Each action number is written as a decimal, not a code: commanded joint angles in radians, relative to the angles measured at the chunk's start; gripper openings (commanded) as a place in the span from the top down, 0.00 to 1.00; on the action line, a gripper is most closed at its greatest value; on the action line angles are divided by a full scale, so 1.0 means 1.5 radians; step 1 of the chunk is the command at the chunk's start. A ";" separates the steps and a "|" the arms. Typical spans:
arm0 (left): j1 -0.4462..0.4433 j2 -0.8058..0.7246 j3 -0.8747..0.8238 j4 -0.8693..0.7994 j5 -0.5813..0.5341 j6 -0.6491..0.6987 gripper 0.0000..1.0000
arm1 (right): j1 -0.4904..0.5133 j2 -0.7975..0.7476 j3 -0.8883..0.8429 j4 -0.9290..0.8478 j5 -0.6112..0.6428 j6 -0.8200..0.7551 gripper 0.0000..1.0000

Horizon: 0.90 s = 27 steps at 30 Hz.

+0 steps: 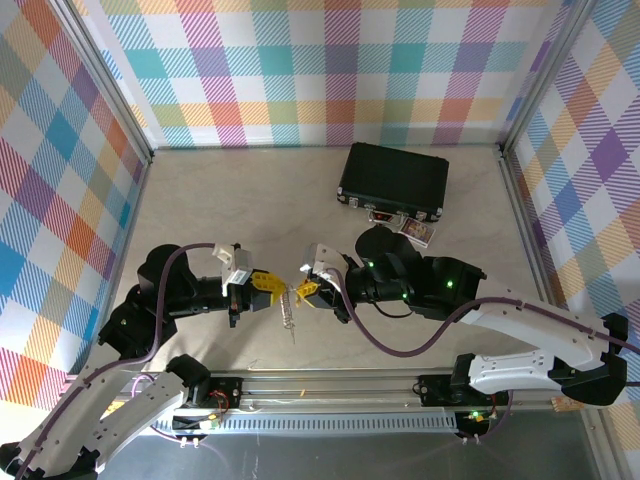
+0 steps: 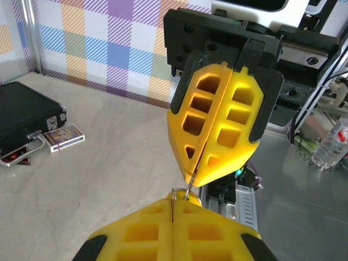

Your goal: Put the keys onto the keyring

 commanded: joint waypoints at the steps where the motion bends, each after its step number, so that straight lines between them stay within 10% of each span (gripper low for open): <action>1: -0.008 -0.008 -0.004 0.033 0.006 -0.004 1.00 | 0.005 0.002 0.023 0.031 0.009 0.009 1.00; 27: -0.008 -0.014 -0.013 0.038 -0.011 -0.008 1.00 | 0.005 0.014 0.016 0.049 0.018 0.005 1.00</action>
